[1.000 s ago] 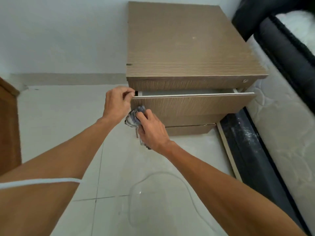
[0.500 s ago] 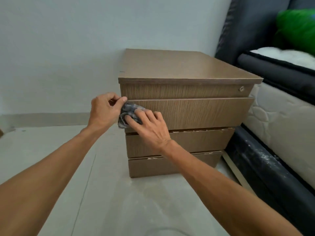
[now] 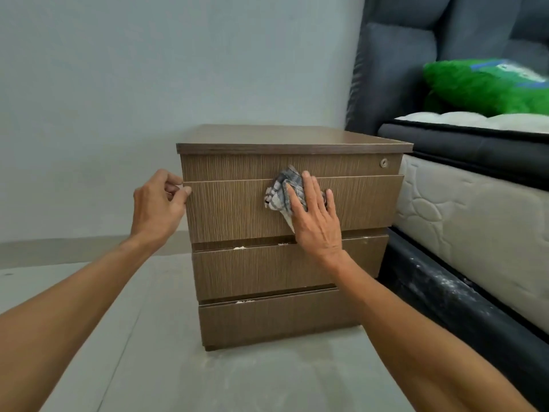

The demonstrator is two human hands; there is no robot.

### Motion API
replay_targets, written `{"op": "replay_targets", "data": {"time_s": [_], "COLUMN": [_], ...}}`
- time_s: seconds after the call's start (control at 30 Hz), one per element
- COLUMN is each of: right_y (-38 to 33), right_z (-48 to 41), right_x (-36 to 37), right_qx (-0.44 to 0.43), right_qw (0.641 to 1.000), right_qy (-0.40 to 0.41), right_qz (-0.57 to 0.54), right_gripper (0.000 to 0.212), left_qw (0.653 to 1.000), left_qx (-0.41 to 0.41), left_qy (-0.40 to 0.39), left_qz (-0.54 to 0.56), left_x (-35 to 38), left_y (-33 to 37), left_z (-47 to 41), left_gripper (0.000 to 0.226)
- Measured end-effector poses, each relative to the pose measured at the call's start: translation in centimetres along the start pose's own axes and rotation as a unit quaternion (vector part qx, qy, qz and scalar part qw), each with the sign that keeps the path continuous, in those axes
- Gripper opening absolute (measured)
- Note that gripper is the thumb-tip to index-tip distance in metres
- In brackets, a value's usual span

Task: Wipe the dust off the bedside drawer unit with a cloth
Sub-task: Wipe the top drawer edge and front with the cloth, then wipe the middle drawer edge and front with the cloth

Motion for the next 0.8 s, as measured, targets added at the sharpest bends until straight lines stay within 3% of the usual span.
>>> {"op": "replay_targets", "data": {"time_s": [0.13, 0.3, 0.37, 0.5, 0.57, 0.8], "right_y": [5.5, 10.8, 13.0, 16.6, 16.5, 9.0], "right_z": [1.3, 2.7, 3.8, 7.4, 8.6, 9.5], "right_x": [-0.6, -1.9, -2.3, -2.8, -3.3, -4.7], "right_qx": [0.11, 0.244, 0.338, 0.539, 0.547, 0.437], "right_qw": [0.994, 0.969, 0.94, 0.837, 0.832, 0.895], "right_qy": [-0.002, 0.023, 0.04, 0.043, 0.031, 0.004], "right_qz": [-0.011, -0.013, -0.021, -0.087, -0.08, -0.084], "right_gripper": [0.08, 0.086, 0.077, 0.067, 0.062, 0.056], "left_qw": [1.0, 1.0, 1.0, 0.998, 0.996, 0.972], "left_qx": [-0.007, -0.009, -0.018, -0.054, -0.084, -0.161], "left_qy": [0.009, 0.013, 0.01, 0.026, 0.016, -0.106], "left_qz": [-0.005, -0.01, -0.005, -0.015, -0.035, -0.131], "left_x": [0.1, 0.4, 0.4, 0.9, 1.6, 4.6], "left_y": [0.1, 0.3, 0.2, -0.2, -0.9, -4.5], "left_z": [0.1, 0.2, 0.4, 2.2, 4.1, 9.9], "left_gripper": [0.01, 0.011, 0.012, 0.008, 0.007, 0.022]}}
Point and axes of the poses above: each hand's wrist, its own z-axis away from the middle knuckle, its own x-axis out of the palm, y = z × x, the point moved 7 cm from there along -z, towards the middle knuckle, and after that the axes turned 3 degrees about -z, right-handed, at the moved point
